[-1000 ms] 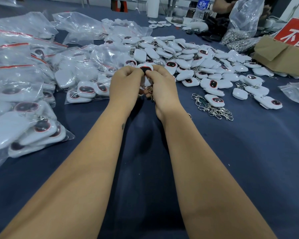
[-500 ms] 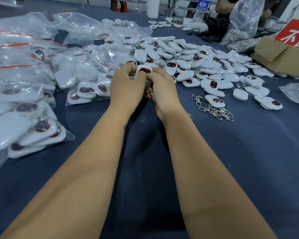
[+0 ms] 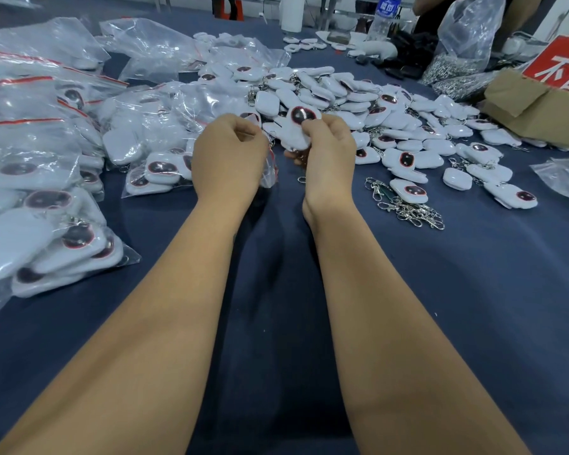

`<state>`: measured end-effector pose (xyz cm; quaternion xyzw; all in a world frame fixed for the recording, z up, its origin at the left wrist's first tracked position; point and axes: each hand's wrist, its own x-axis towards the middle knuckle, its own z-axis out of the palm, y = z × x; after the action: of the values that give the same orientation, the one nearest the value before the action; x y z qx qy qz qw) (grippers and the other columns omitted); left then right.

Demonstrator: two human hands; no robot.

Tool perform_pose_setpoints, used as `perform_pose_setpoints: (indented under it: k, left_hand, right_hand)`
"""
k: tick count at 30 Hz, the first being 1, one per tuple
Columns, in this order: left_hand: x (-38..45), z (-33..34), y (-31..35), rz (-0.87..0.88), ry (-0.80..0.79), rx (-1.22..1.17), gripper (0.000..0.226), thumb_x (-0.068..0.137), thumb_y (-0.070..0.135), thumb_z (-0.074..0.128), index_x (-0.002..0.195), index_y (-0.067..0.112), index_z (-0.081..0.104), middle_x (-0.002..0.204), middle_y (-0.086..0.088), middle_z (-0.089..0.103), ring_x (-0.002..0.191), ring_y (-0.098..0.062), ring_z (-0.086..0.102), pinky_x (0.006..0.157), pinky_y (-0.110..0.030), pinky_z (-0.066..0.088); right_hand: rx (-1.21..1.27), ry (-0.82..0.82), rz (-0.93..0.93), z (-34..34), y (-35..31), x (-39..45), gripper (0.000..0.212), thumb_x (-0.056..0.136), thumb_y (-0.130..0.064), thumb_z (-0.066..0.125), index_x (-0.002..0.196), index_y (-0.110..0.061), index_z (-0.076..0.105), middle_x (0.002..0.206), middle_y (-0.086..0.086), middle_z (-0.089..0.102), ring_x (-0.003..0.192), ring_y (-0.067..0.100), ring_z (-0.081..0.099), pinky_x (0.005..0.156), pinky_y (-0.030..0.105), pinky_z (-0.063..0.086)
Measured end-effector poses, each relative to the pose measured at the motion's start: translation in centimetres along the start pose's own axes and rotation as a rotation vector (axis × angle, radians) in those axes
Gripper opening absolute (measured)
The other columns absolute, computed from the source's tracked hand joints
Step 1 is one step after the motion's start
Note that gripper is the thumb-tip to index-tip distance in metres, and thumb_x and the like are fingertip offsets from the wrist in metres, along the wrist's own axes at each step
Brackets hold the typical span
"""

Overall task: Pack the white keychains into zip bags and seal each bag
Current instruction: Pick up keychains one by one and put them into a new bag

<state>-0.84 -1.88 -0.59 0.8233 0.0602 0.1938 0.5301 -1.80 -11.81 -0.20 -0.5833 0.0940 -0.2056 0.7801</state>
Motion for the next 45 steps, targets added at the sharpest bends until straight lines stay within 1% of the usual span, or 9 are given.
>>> perform_pose_setpoints:
  k: [4,9,11,19,23,26,30,40,45]
  left_hand:
    - [0.0,-0.1,-0.2,0.011,-0.022,0.034,0.026,0.078,0.018,0.06,0.101,0.03,0.059,0.075,0.014,0.059,0.073,-0.007,0.057,0.057,-0.023,0.038]
    - [0.5,-0.3,-0.1,-0.011,0.046,-0.038,0.038,0.085,0.03,0.06,0.122,0.022,0.058,0.101,0.005,0.066,0.093,-0.016,0.062,0.085,-0.031,0.048]
    - [0.4,-0.3,0.1,-0.005,0.057,-0.124,0.032,0.086,0.025,0.057,0.117,0.022,0.059,0.084,0.009,0.062,0.083,-0.015,0.062,0.085,-0.034,0.05]
    - [0.0,-0.3,0.5,0.187,0.147,-0.238,0.025,0.083,0.011,0.047,0.098,0.029,0.055,0.069,0.015,0.052,0.06,0.003,0.048,0.061,-0.011,0.038]
    - [-0.3,-0.2,0.4,0.298,0.164,-0.204,0.025,0.083,0.009,0.048,0.097,0.027,0.058,0.071,0.016,0.052,0.067,0.003,0.05,0.064,-0.01,0.039]
    - [-0.4,-0.2,0.2,0.322,0.154,-0.129,0.024,0.083,0.015,0.047,0.099,0.028,0.059,0.082,0.014,0.056,0.078,0.0,0.052,0.069,-0.012,0.04]
    - [0.1,-0.1,0.2,0.343,0.147,0.033,0.026,0.084,0.018,0.046,0.103,0.021,0.063,0.102,0.006,0.048,0.1,-0.014,0.052,0.075,-0.017,0.033]
    - [-0.1,0.6,-1.0,0.457,0.065,0.641,0.042,0.073,-0.006,0.049,0.108,0.011,0.065,0.121,-0.014,0.046,0.115,-0.035,0.038,0.076,-0.035,0.034]
    - [0.3,0.2,-1.3,0.402,0.059,0.696,0.04,0.075,-0.007,0.054,0.105,0.013,0.072,0.118,-0.011,0.049,0.116,-0.035,0.038,0.078,-0.032,0.03]
  right_hand:
    - [0.097,0.029,-0.024,-0.2,-0.1,0.3,0.009,0.095,-0.003,0.055,0.093,-0.012,0.056,0.068,-0.015,0.06,0.058,-0.009,0.054,0.062,0.005,0.043]
    - [0.29,-0.055,0.074,0.4,-0.2,0.3,0.018,0.096,0.006,0.05,0.11,-0.005,0.048,0.086,0.008,0.06,0.071,0.015,0.059,0.076,0.025,0.054]
    - [0.326,-0.116,0.102,0.7,-0.1,0.2,0.021,0.095,0.009,0.05,0.109,-0.006,0.045,0.089,0.013,0.061,0.069,0.016,0.061,0.078,0.028,0.057]
    - [-0.729,-0.243,-0.205,1.4,2.3,0.3,0.024,0.096,-0.02,0.056,0.112,-0.023,0.073,0.113,0.007,0.067,0.116,0.028,0.055,0.104,0.038,0.043]
    - [-0.785,-0.349,-0.201,1.3,2.3,0.2,0.038,0.091,-0.01,0.052,0.072,-0.037,0.071,0.087,0.012,0.058,0.089,0.023,0.044,0.091,0.04,0.046]
    - [-0.575,-0.478,-0.171,1.1,2.0,-0.7,0.031,0.089,0.005,0.047,0.096,-0.016,0.068,0.086,0.009,0.068,0.082,0.022,0.059,0.08,0.04,0.051]
    - [-0.261,-0.344,-0.003,1.3,1.5,-0.8,0.025,0.09,0.009,0.049,0.108,-0.006,0.056,0.088,0.009,0.066,0.065,0.005,0.06,0.057,0.018,0.05]
    - [-0.886,0.292,0.011,-2.9,0.1,1.7,0.031,0.087,-0.007,0.044,0.117,-0.011,0.054,0.128,0.01,0.053,0.121,0.031,0.046,0.102,0.04,0.039]
    - [-0.876,0.002,-0.168,-3.0,0.5,1.7,0.055,0.091,-0.005,0.042,0.144,-0.018,0.043,0.146,0.001,0.045,0.133,0.022,0.04,0.11,0.038,0.033]
